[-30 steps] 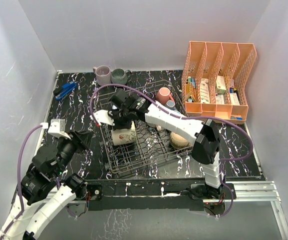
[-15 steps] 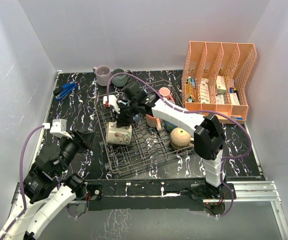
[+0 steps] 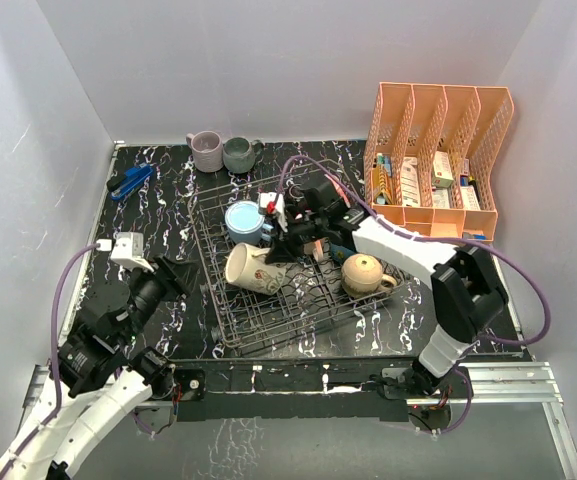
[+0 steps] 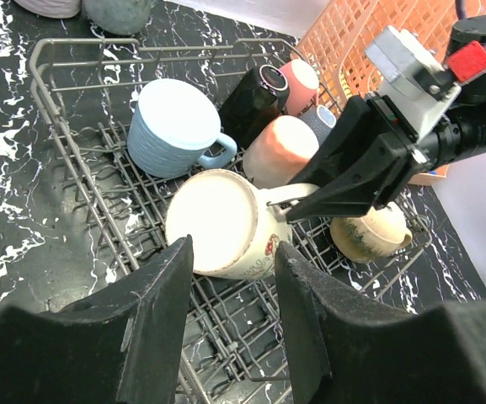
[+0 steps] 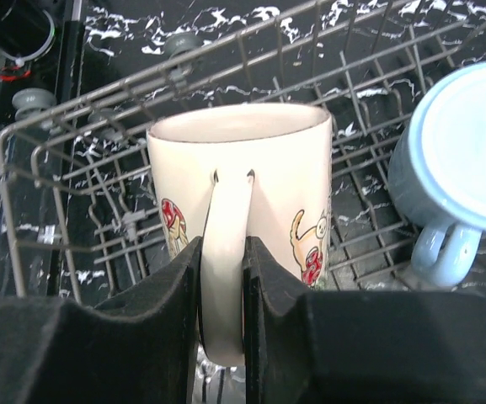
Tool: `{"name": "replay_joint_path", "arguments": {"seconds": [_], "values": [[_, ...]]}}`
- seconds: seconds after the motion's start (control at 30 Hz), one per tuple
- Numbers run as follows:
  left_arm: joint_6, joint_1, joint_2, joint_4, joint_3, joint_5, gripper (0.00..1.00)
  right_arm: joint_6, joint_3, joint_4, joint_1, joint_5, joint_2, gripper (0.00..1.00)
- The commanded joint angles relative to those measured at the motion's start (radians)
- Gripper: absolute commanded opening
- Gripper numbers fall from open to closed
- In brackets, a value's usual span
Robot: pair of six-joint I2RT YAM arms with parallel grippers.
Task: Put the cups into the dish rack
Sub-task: Turn the cup upside down in the dish rack.
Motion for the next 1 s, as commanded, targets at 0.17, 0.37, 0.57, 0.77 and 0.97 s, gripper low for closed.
{"name": "replay_joint_path", "arguments": {"seconds": [0.17,0.37,0.57,0.77,0.97], "values": [[0.003,-0.004,0.081,0.105,-0.019,0.077,0.42,-0.152,-0.146,0.038,-0.033,-0.04,-0.188,0.29],[-0.004,-0.004,0.112,0.12,-0.027,0.111,0.42,-0.215,-0.23,0.002,-0.034,0.045,-0.238,0.28],[-0.01,-0.004,0.126,0.14,-0.049,0.137,0.43,-0.284,-0.256,-0.061,-0.034,0.029,-0.246,0.19],[-0.018,-0.005,0.218,0.13,-0.052,0.212,0.42,-0.332,-0.26,-0.147,-0.033,0.058,-0.23,0.22],[-0.018,-0.004,0.29,0.137,-0.05,0.236,0.42,-0.359,-0.29,-0.167,-0.031,0.057,-0.258,0.41]]}}
